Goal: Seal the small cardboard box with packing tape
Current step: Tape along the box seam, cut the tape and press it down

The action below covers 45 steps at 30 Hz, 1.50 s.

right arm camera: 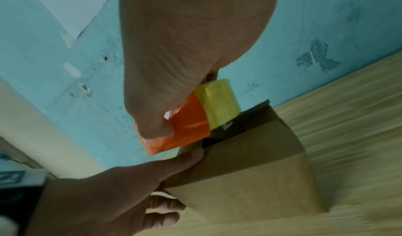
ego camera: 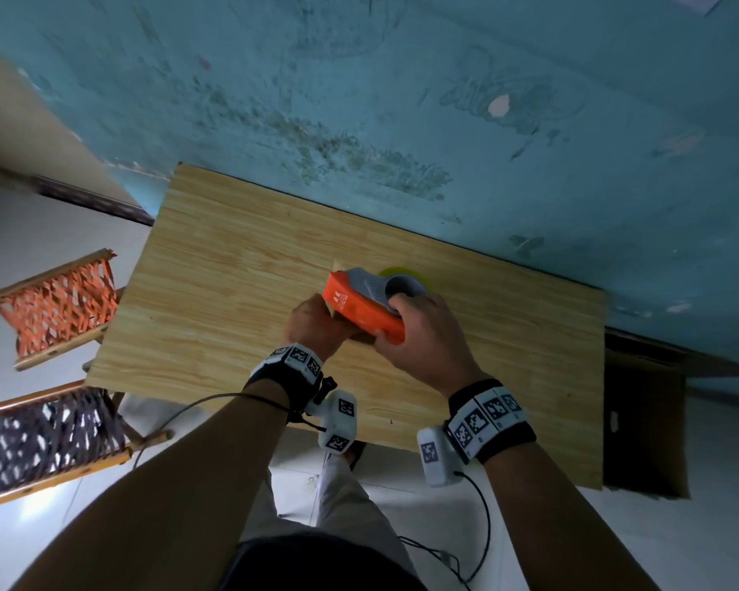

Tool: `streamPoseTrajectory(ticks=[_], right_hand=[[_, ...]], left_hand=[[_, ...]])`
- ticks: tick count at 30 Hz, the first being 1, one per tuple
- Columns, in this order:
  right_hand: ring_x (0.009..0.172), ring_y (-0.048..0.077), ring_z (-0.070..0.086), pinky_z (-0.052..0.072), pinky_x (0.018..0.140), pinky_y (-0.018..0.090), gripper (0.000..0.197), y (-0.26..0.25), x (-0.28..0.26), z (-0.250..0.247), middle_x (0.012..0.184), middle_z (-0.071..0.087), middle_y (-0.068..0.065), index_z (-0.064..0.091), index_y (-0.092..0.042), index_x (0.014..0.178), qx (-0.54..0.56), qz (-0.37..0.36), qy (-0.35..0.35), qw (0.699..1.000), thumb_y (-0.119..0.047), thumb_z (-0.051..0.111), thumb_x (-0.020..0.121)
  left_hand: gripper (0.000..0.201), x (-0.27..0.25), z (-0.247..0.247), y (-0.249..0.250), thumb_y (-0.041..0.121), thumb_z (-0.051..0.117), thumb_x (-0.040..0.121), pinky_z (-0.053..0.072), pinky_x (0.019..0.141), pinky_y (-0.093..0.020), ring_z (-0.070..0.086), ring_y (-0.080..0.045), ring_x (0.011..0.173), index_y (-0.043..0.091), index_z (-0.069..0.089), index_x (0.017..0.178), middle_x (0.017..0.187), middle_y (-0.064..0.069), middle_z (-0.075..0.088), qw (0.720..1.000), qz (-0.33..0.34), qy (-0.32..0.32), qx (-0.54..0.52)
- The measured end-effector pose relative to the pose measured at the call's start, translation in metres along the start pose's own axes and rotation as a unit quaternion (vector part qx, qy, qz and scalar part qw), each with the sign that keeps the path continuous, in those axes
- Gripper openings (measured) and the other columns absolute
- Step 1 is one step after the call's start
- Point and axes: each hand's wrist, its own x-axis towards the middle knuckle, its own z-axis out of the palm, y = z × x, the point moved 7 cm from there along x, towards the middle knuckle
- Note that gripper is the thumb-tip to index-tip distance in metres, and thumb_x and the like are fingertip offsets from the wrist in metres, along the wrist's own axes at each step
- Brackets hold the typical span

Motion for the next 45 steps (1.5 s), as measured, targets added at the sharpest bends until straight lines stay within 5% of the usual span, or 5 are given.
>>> streamPoseTrajectory(ticks=[10, 15, 23, 28, 45], right_hand=[[0.086, 0.021, 0.056, 0.043, 0.073, 0.034, 0.023, 0.006, 0.013, 0.017, 0.089, 0.063, 0.000, 0.057, -0.019, 0.094, -0.023, 0.000, -0.116, 0.993, -0.036, 0.073, 0.094], [0.098, 0.021, 0.055, 0.048, 0.074, 0.036, 0.024, 0.010, 0.012, 0.018, 0.093, 0.059, -0.004, 0.052, -0.024, 0.095, -0.010, 0.014, -0.147, 0.989, -0.037, 0.073, 0.095], [0.106, 0.020, 0.056, 0.058, 0.082, 0.043, 0.024, 0.008, 0.012, 0.011, 0.106, 0.061, -0.001, 0.054, -0.024, 0.102, 0.003, 0.041, -0.178, 0.983, -0.037, 0.073, 0.095], [0.070, 0.014, 0.066, 0.061, 0.064, 0.037, 0.021, 0.002, 0.027, -0.003, 0.085, 0.064, -0.005, 0.057, -0.023, 0.095, 0.006, 0.036, -0.184, 0.982, -0.036, 0.072, 0.098], [0.080, 0.014, 0.078, 0.069, 0.068, 0.038, 0.040, -0.034, 0.093, -0.045, 0.107, 0.077, -0.003, 0.069, -0.028, 0.129, 0.082, 0.107, -0.160, 0.978, -0.044, 0.074, 0.093]], left_hand=[[0.052, -0.010, -0.024, -0.015, -0.010, 0.058, 0.093, 0.052, 0.082, -0.032, 0.066, -0.028, 0.110, 0.009, 0.061, 0.141, 0.132, -0.008, 0.069, 0.927, 0.038, -0.068, -0.367], [0.041, -0.002, -0.034, -0.009, 0.003, 0.052, 0.103, 0.049, 0.105, -0.042, 0.064, -0.022, 0.129, 0.014, 0.068, 0.139, 0.137, -0.005, 0.073, 0.880, 0.021, -0.113, -0.460], [0.017, 0.013, -0.027, -0.007, -0.001, 0.063, 0.102, 0.060, 0.080, -0.028, 0.070, -0.020, 0.090, 0.005, 0.072, 0.115, 0.093, -0.008, 0.070, 0.885, 0.022, -0.100, -0.453], [0.024, 0.015, -0.022, -0.011, -0.010, 0.060, 0.099, 0.062, 0.067, -0.024, 0.071, -0.019, 0.079, 0.008, 0.068, 0.085, 0.084, -0.008, 0.072, 0.884, -0.008, -0.070, -0.462], [0.026, 0.034, -0.015, -0.024, -0.006, 0.054, 0.103, 0.055, 0.081, -0.030, 0.063, -0.017, 0.078, 0.013, 0.063, 0.086, 0.085, -0.005, 0.067, 0.858, -0.025, -0.111, -0.501]])
